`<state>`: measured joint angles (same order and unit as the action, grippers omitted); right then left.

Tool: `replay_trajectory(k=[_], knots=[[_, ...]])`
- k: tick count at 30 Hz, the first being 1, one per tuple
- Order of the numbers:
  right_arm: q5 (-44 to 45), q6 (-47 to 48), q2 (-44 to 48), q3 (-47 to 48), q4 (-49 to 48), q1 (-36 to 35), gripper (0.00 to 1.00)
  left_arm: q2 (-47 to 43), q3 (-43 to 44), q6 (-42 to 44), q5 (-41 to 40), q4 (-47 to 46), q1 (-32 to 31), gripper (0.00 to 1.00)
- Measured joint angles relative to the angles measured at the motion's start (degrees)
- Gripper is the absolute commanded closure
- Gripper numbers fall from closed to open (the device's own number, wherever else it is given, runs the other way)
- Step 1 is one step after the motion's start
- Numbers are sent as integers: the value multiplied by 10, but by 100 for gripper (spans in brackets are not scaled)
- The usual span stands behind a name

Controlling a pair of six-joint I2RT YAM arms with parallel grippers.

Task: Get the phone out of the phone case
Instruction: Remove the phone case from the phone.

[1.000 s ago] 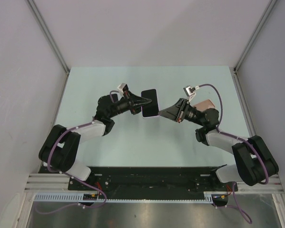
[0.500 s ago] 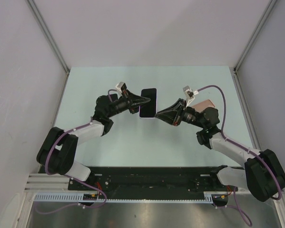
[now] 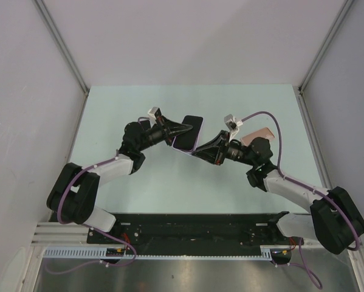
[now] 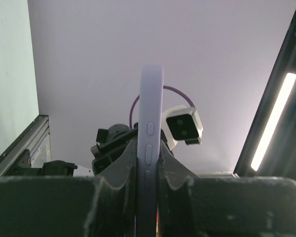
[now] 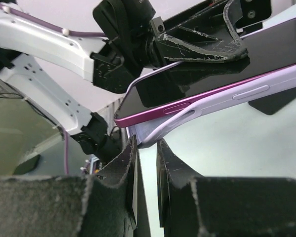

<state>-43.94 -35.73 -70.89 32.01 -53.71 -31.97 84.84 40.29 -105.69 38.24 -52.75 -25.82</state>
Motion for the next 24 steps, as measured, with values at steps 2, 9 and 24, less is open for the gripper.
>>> replay_trajectory(k=[2, 9, 24], knots=[[22, 28, 12, 1, 32, -11, 100, -1, 0, 0, -2, 8, 0, 100], [118, 54, 60, 5, 106, -33, 100, -2, 4, -10, -23, 12, 0, 100], [242, -211, -44, 89, 173, -36, 78, -2, 24, 39, -104, 72, 21, 100]])
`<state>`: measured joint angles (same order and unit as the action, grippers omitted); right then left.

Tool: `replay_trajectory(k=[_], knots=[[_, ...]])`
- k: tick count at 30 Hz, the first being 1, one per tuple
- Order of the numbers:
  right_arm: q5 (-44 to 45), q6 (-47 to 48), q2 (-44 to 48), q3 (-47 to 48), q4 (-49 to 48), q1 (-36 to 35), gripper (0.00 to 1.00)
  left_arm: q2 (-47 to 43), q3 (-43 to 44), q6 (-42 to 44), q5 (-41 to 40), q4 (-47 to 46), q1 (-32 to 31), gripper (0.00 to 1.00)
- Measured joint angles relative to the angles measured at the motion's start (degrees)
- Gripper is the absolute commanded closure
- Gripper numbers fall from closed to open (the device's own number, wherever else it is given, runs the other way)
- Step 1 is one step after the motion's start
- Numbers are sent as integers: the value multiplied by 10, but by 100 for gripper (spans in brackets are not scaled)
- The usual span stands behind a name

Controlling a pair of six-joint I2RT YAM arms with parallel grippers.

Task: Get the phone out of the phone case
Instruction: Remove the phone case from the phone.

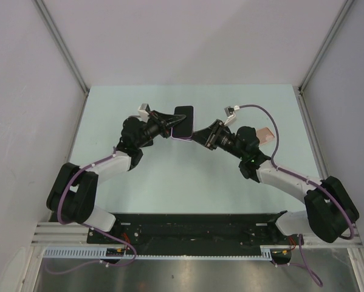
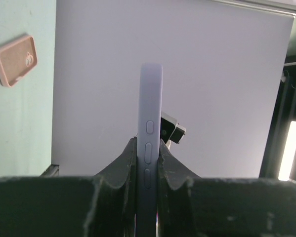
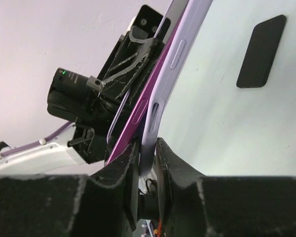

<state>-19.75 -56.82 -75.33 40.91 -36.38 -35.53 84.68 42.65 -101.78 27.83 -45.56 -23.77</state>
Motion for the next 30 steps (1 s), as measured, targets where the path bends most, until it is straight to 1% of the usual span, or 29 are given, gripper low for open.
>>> replay_trajectory(k=[3, 8, 9, 10, 11, 15, 17, 18, 19, 20, 21, 22, 23, 24, 28, 30], knots=[[-8, -49, -29, 2, -30, 6, 78, 1, 0, 9, -10, 6, 2, 100], [-30, -124, -88, 8, -108, 20, 78, 1, 0, 25, -39, 11, 2, 100], [-34, -132, -97, 13, -116, 22, 79, 1, 0, 27, -43, 11, 2, 100], [-38, -141, -108, 19, -126, 24, 84, 1, 0, 28, -50, 9, 2, 100], [-43, -149, -118, 25, -137, 26, 99, 1, 0, 29, -55, 6, 2, 100], [-61, -156, -128, 31, -150, 35, 100, 2, 0, 39, -61, -6, 2, 100], [-64, -145, -122, 31, -133, 38, 100, 2, 0, 59, -60, -3, 2, 89], [-62, -134, -113, 31, -106, 40, 100, 2, 0, 74, -55, 3, 2, 81], [-60, -122, -102, 31, -83, 40, 100, 2, 0, 86, -51, 9, 2, 64], [-52, -104, -88, 31, -44, 39, 100, 1, 2, 104, -46, 19, 0, 53], [-42, -80, -70, 31, 2, 38, 100, 1, 6, 122, -35, 33, -3, 45], [-27, -50, -54, 32, 37, 38, 100, 0, 14, 141, -9, 58, -10, 29], [-14, -30, -41, 36, 71, 39, 100, -2, 19, 162, 6, 75, -19, 23], [2, -3, -26, 40, 111, 42, 100, -4, 30, 184, 26, 106, -31, 15], [48, 77, 26, 52, 245, 54, 100, -18, 70, 277, 55, 219, -56, 3], [70, 107, 47, 60, 293, 55, 100, -31, 85, 325, 59, 278, -59, 2]])
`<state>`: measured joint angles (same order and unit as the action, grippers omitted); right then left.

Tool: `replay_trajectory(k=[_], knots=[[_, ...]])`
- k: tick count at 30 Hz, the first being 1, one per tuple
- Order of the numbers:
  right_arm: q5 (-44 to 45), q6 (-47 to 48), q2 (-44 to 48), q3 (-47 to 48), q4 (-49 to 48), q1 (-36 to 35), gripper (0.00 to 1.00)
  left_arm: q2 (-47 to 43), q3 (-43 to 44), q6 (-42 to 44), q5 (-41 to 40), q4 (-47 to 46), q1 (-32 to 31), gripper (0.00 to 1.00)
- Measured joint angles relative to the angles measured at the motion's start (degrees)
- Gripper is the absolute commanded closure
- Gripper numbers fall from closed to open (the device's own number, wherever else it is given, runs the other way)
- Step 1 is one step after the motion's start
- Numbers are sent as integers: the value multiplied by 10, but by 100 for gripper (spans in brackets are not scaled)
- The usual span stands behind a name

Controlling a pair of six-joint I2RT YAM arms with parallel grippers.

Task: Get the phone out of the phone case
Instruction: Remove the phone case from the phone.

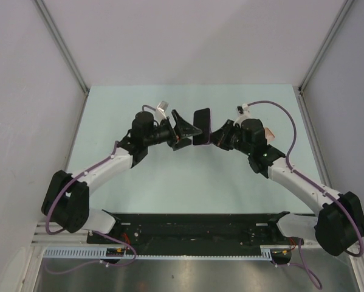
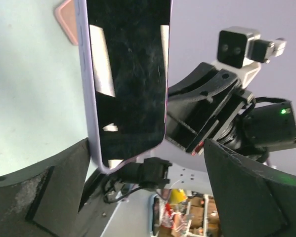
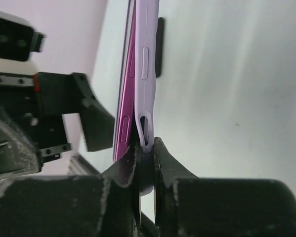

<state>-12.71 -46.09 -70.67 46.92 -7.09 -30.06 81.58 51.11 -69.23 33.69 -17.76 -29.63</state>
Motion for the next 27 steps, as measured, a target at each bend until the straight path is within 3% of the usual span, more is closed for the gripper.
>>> replay_trajectory(k=[6, 12, 21, 27], knots=[[116, 89, 14, 12, 159, -3, 100, -35, 14, 83, -8, 97, 4, 2], [233, 142, -73, 43, 296, -59, 100, -10, 19, 136, -29, 160, -1, 3], [279, 165, -185, 99, 338, -109, 100, 59, 19, 179, -41, 195, -10, 4], [319, 178, -251, 170, 361, -150, 100, 80, 18, 203, -50, 196, -10, 11]])
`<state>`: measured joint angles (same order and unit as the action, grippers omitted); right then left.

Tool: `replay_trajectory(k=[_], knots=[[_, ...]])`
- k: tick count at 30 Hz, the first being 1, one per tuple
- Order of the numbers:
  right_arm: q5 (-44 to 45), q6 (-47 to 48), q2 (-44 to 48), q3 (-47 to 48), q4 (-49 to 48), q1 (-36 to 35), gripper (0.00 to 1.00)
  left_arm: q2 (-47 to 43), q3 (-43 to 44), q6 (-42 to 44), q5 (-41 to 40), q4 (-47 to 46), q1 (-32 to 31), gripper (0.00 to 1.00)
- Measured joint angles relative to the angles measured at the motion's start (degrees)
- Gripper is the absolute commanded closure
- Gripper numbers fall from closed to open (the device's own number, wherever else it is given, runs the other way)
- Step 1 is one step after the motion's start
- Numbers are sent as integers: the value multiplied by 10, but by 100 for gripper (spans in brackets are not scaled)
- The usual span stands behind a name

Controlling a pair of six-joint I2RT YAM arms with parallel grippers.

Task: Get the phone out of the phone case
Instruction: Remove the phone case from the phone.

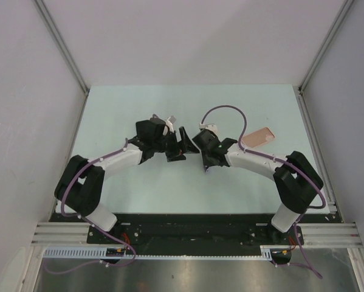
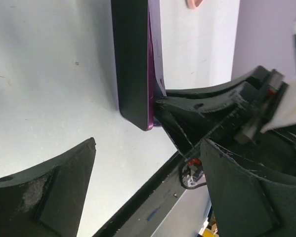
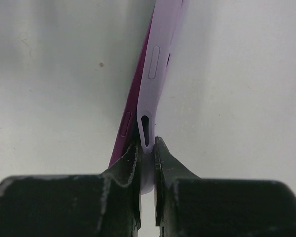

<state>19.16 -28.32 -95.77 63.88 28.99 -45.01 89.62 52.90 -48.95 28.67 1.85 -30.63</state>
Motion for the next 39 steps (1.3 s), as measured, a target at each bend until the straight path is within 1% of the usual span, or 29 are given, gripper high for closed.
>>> replay_trajectory(k=[5, 12, 19, 26, 29, 34, 39], knots=[[3, 14, -35, 35, -4, -21, 100, 23, -12, 14, -2, -4, 0, 14], [-36, 14, -67, 48, -52, -23, 100, 59, -23, 20, -9, -37, 5, 18], [-53, 14, -58, 43, -52, -13, 100, 79, -23, 30, -6, -68, 7, 23], [-82, 10, -33, 18, -67, 4, 100, 92, -17, 29, 17, -99, 2, 38], [-97, 9, -23, 7, -73, 13, 100, 95, -15, 29, 18, -108, -2, 40], [-115, 3, -7, -11, -91, 25, 100, 104, -27, 29, -19, -89, -7, 43], [-126, -1, -1, -22, -103, 30, 100, 102, -31, 24, -32, -88, -12, 43]])
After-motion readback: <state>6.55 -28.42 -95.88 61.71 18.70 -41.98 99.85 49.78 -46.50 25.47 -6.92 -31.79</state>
